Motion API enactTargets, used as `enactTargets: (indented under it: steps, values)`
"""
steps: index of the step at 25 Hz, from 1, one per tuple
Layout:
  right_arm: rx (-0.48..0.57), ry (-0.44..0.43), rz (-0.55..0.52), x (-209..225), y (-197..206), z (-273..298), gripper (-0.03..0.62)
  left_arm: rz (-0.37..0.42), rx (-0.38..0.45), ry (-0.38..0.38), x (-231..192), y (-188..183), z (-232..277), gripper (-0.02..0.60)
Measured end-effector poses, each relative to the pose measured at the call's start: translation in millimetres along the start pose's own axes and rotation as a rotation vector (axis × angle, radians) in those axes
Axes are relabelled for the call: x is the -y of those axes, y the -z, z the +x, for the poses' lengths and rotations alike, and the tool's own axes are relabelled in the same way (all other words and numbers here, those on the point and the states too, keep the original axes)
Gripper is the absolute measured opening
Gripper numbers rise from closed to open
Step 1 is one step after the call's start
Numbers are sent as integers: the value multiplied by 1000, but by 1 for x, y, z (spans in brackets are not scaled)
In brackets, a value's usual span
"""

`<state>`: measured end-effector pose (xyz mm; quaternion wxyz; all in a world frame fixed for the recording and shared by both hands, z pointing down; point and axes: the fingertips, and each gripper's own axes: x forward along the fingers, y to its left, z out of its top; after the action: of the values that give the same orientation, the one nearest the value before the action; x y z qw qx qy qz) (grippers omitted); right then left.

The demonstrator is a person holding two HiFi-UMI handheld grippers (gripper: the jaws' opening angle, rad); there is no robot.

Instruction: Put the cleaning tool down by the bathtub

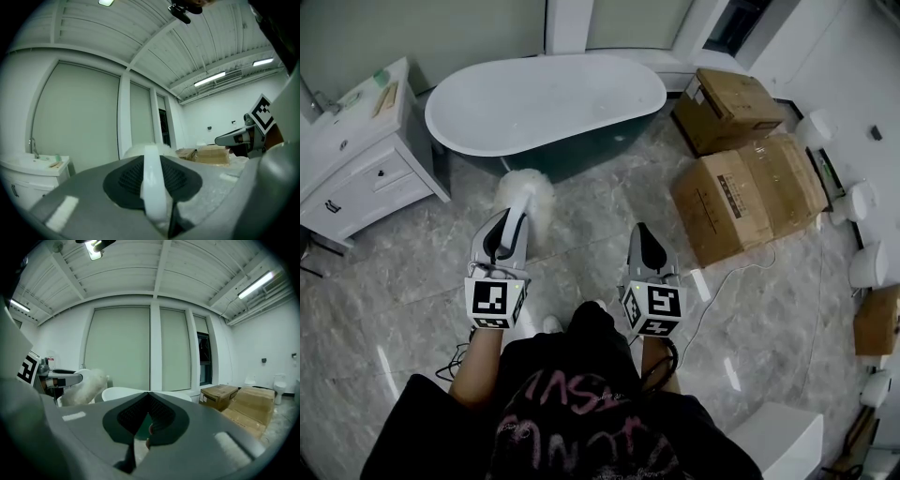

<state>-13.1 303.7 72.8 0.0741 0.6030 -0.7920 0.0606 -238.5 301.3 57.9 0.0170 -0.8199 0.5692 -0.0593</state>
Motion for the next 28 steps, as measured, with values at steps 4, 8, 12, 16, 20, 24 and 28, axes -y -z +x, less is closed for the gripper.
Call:
enactTargets:
  steps: [4,8,12,16,20,24,28]
  values:
    - [-16,21,1,7,7,2,14,2,-11,13,0,5,6,80]
    - [-19,32,-4,18,10,11,14,13,4,37,3,5,23,80]
    - [-29,44,6,33,16,27,14,27,-9,59,6,10,48,80]
    - [-52,54,25,56,24,54,14,44,-40,81,11,18,81,80]
    - [-79,52,46,80,32,90,14,49,-72,92,13,26,121,80]
    - [-114,37,64,106,42,129,14,35,-119,96,16,41,165,80]
    - [-157,18,80,132,54,172,14,44,-165,100,19,56,209,80]
